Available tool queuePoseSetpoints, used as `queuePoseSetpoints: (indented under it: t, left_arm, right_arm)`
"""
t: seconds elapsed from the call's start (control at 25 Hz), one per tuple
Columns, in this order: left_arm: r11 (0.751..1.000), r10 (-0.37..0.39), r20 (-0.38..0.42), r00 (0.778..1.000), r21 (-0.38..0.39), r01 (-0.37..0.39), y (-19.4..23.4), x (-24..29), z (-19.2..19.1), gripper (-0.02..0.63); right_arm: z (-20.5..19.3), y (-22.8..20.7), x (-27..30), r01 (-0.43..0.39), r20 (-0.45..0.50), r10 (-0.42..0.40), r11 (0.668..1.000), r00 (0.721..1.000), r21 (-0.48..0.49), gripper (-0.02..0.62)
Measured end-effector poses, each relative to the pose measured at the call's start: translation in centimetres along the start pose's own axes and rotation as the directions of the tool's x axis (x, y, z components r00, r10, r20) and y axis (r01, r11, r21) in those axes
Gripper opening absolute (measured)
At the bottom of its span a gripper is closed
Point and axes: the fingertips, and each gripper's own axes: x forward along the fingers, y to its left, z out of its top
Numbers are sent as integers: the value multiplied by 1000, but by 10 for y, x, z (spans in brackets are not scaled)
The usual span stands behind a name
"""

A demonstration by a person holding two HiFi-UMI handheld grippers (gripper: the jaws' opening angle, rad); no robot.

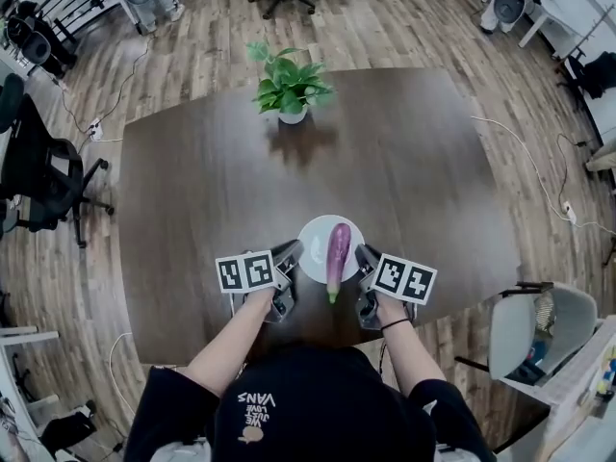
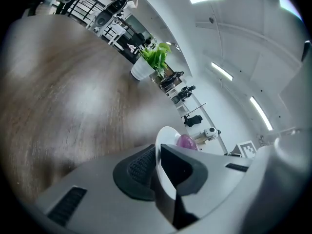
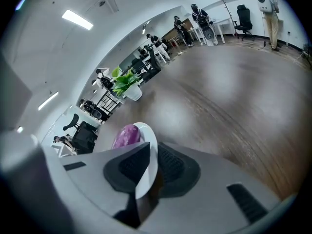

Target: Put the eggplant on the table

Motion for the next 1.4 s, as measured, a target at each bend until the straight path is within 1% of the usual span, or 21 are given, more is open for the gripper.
queuePoseSetpoints:
  t: [0.48,0.96,1.2,1.4]
  left_arm:
    - [998,46,2,999,-39,-46,23,37,16,34]
    - [996,73,5,997,-50,-73,37,60,30,34]
    - [990,136,-46,990,-20,-137,44,65,32,34]
    - [989,142,-63,988,-36,-145,46,66,31,34]
  right_arm:
    - [25,-19,40,-6,-58,5,1000,998,-18,60]
    - [43,-30,68,-11,-86,8,999,996,-35,60]
    - [43,-32,78,-9,-104,5,999,995,-37,60]
    - [43,-33,80,-6,-113,2,999,994,-34,60]
